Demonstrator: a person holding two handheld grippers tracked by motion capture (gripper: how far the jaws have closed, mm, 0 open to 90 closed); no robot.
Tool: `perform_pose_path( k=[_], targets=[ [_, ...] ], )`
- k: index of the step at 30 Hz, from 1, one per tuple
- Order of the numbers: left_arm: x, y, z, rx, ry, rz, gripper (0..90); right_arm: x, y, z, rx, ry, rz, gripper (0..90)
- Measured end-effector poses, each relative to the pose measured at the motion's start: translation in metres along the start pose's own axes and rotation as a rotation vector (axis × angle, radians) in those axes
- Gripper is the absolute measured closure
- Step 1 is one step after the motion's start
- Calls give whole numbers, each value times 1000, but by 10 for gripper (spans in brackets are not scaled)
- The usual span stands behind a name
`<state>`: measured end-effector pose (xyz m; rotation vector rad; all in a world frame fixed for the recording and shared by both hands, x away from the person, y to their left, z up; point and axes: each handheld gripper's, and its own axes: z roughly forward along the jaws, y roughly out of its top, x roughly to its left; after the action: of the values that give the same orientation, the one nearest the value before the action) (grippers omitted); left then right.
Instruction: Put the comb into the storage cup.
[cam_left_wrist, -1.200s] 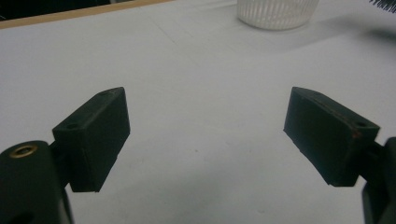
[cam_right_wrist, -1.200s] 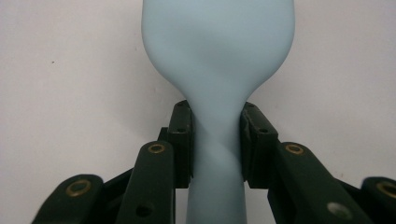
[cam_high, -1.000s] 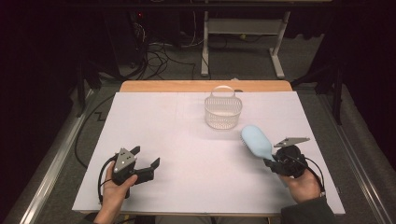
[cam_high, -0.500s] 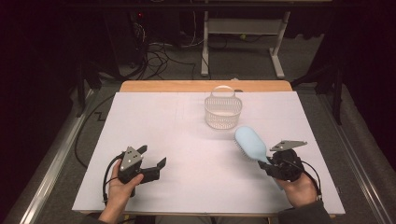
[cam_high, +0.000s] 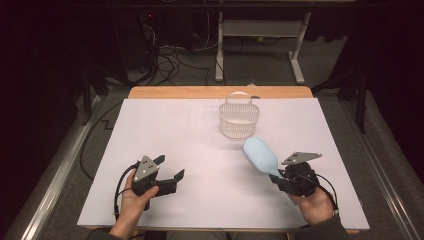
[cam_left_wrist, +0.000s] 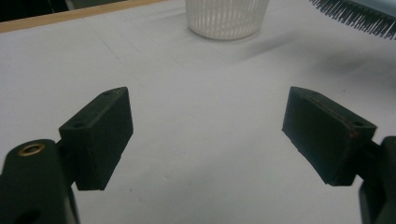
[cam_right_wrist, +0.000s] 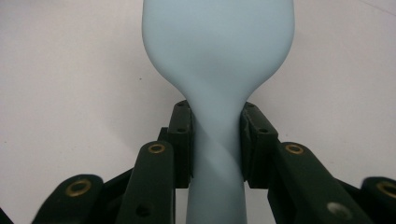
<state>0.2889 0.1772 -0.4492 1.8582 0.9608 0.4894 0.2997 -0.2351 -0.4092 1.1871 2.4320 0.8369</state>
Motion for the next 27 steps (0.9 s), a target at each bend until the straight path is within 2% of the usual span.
perform_pose_path(
  k=[7,11,22,27],
  targets=[
    [-8,5,6,5,-35,16,169,7,3,1,-8,18,-18,707],
    [-13,7,10,6,-44,42,169,10,4,2,-10,25,-26,707],
    [-23,14,17,11,-93,44,166,19,9,3,-19,47,-45,708],
    [-30,16,21,16,-94,54,166,24,12,4,-22,59,-59,708]
  ],
)
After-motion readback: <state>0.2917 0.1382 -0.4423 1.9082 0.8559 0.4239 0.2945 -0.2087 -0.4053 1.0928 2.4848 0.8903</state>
